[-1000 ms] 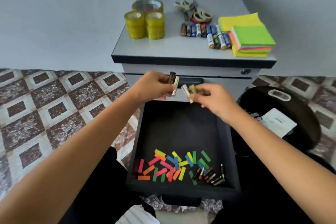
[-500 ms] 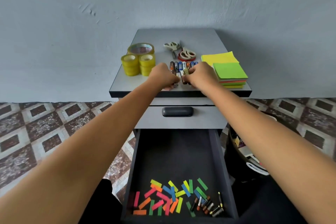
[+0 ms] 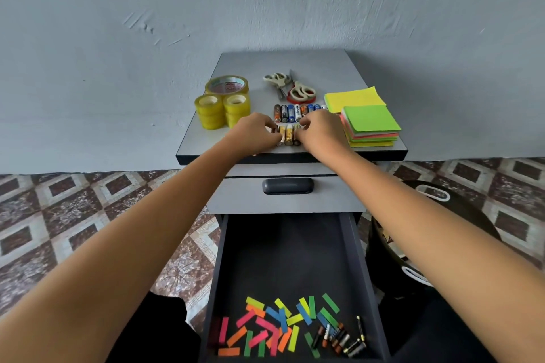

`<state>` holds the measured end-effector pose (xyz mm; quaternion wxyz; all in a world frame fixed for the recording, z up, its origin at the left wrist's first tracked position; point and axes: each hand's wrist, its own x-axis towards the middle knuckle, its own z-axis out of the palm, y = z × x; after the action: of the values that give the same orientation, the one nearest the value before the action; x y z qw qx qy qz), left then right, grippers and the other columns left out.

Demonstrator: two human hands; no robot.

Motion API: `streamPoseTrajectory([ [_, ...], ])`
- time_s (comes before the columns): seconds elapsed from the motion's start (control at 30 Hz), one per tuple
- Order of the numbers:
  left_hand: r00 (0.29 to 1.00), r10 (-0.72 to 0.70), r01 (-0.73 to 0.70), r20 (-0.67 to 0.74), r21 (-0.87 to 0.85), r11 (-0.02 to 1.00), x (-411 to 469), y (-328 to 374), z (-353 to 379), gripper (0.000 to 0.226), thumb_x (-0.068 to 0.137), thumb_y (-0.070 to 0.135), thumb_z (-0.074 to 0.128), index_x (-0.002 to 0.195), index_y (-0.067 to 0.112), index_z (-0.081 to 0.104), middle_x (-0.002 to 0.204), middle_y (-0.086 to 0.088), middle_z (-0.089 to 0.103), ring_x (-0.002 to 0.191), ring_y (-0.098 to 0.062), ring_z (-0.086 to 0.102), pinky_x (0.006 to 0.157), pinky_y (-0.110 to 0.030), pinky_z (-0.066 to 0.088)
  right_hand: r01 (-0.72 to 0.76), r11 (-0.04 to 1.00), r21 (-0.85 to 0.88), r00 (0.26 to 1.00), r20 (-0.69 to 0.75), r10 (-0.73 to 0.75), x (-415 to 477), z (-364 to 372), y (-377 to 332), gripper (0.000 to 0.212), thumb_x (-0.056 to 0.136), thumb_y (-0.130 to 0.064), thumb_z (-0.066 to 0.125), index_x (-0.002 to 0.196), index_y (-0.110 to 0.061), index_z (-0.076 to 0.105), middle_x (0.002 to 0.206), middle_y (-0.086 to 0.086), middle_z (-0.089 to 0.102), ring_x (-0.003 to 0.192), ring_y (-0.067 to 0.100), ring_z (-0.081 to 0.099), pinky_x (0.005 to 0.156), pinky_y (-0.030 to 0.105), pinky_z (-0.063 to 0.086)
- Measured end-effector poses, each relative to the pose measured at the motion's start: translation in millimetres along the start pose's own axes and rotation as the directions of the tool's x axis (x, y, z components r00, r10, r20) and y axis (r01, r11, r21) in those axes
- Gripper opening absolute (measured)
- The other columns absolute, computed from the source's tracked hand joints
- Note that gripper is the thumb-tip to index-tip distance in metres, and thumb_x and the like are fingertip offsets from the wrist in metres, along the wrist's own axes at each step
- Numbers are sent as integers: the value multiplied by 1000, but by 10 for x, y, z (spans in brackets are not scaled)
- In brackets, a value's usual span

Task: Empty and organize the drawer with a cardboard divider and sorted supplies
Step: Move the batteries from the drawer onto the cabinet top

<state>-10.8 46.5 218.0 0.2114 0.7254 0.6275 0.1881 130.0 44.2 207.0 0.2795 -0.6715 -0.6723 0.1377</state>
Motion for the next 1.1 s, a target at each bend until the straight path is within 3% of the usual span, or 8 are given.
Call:
streamPoseTrajectory([
  [0.1, 996, 75, -77, 42, 51, 996, -27, -50, -22, 36, 87, 26, 60, 122, 15, 61, 107, -10, 64, 85, -18, 55, 72, -23, 39, 151, 987, -52, 988, 25, -150, -98, -29, 38, 28, 89, -16, 59, 115, -6, 66, 111, 13, 67, 103, 26, 60, 83, 28, 44],
  [0.2, 994, 102, -104, 37, 59, 993, -39, -91, 10, 37, 86, 23, 63, 122, 15, 60, 102, -7, 64, 87, -17, 56, 68, -23, 39, 311, 930, -194, 950, 93, -299, -162, -15, 121, 33, 90, -27, 58, 118, -10, 64, 114, 10, 62, 106, 28, 52, 86, 34, 42],
  [0.3, 992, 123, -123, -21, 21, 992, -22, -102, 67, 33, 84, 22, 66, 116, 13, 62, 93, -5, 62, 83, -16, 54, 63, -23, 39, 382, 861, -336, 924, 100, -370, -166, -9, 209, 34, 93, -31, 53, 122, -16, 61, 119, 3, 58, 110, 26, 45, 87, 36, 39],
  [0.4, 986, 153, -152, -66, 23, 988, 14, -98, 122, 32, 84, 24, 68, 113, 13, 64, 97, -9, 63, 88, -21, 56, 73, -26, 42, 397, 830, -392, 911, 63, -407, -135, -20, 268, 31, 93, -32, 52, 119, -19, 63, 117, 0, 61, 109, 25, 45, 84, 36, 39],
  [0.7, 969, 212, -207, -124, 50, 977, 100, -104, 173, 32, 84, 25, 67, 113, 10, 66, 108, -10, 63, 97, -22, 58, 82, -24, 43, 396, 843, -364, 904, -5, -427, -28, 24, 341, 25, 91, -23, 56, 112, -15, 67, 109, 3, 66, 105, 30, 48, 84, 38, 38],
  [1.1, 961, 222, -219, -165, 36, 975, 153, -105, 213, 32, 84, 25, 67, 113, 10, 66, 109, -10, 62, 97, -21, 59, 85, -26, 44, 386, 853, -350, 909, -14, -417, 6, 29, 361, 26, 93, -23, 52, 113, -14, 66, 110, 6, 64, 105, 30, 47, 86, 39, 37],
])
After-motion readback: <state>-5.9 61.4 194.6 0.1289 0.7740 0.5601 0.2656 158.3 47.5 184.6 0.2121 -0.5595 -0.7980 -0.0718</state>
